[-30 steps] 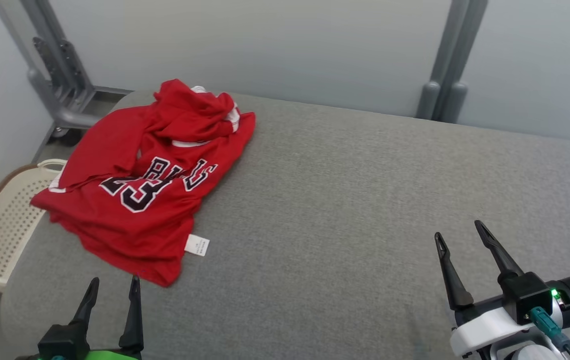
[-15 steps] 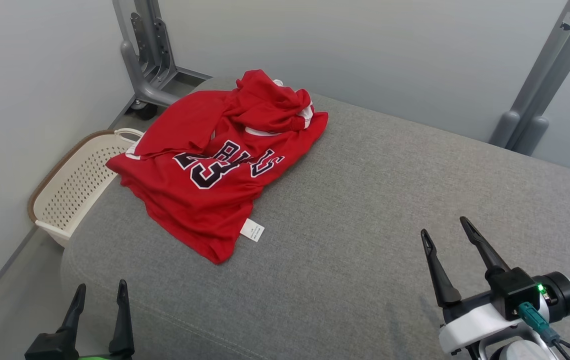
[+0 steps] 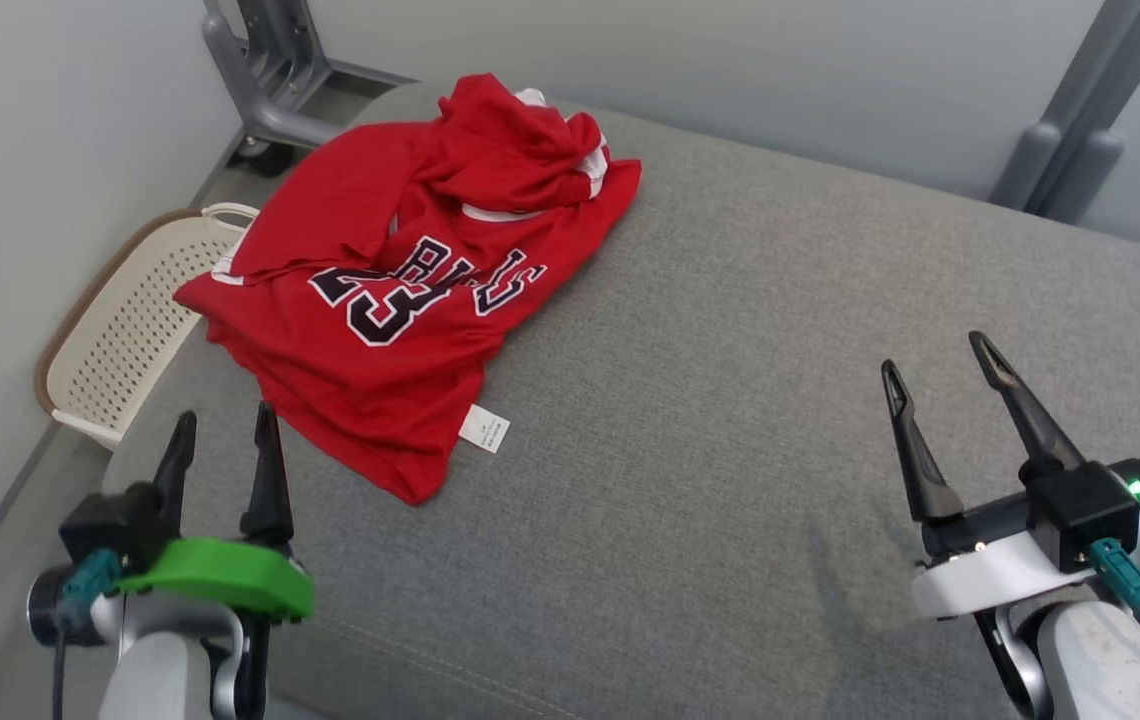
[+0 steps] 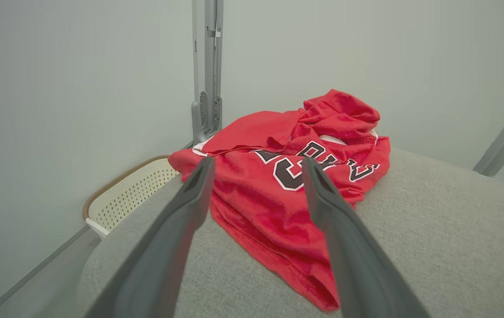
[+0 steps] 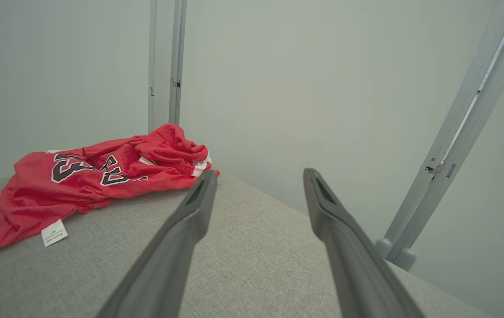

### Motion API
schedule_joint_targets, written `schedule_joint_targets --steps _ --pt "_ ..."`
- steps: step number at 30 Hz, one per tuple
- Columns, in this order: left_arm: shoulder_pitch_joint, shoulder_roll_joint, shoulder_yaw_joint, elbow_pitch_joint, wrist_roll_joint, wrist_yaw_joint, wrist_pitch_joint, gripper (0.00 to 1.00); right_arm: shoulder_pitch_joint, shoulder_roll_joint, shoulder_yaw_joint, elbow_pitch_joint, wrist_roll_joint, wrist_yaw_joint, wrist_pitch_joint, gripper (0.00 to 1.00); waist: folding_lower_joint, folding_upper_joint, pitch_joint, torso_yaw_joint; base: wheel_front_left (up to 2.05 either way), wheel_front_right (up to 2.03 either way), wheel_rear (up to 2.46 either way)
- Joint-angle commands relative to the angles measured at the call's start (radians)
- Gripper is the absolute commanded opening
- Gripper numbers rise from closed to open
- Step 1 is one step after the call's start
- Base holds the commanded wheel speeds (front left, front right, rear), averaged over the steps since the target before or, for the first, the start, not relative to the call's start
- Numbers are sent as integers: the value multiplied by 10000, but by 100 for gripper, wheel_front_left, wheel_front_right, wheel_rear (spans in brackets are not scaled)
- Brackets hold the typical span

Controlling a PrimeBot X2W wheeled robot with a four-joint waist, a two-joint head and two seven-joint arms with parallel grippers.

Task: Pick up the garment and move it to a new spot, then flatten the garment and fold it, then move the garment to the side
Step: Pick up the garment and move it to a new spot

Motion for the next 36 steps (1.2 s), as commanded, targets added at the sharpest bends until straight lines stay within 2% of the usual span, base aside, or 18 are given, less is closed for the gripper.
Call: schedule_joint_targets --steps 1,8,13,25,26,27,29,36 --pt "-537 -57 -10 158 -74 23 182 100 -235 -90 -13 -76 -33 1 -34 100 0 0 1713 -1267 0 0 0" --pt "-2687 214 108 1498 -867 146 2821 100 -669 -167 -100 -79 101 1 -34 100 0 0 2644 -1999 0 0 0" --pt "-3451 547 91 2058 -1060 232 4404 100 -929 -45 15 7 173 1 -34 100 0 0 2856 -2389 0 0 0" --pt "-4539 1309 -113 3721 -803 962 6864 100 -1380 56 367 170 334 1 -34 100 0 0 3180 -2911 0 0 0" --pt "-4563 1296 -125 3885 -864 977 7118 96 -1374 73 382 189 349 1 -34 100 0 0 3193 -2929 0 0 0" --pt "-4591 1334 -157 4005 -882 947 7321 47 -1360 87 407 213 363 1 -34 100 0 0 3201 -2948 0 0 0" --pt "-4640 1465 -239 4103 -797 908 7458 0 -1335 111 467 263 397 1 -34 100 0 0 3196 -2990 0 0 0" --pt "-4418 1520 -348 4063 -998 565 7369 0 -1280 163 525 382 465 1 -34 100 0 0 3062 -3054 0 0 0"
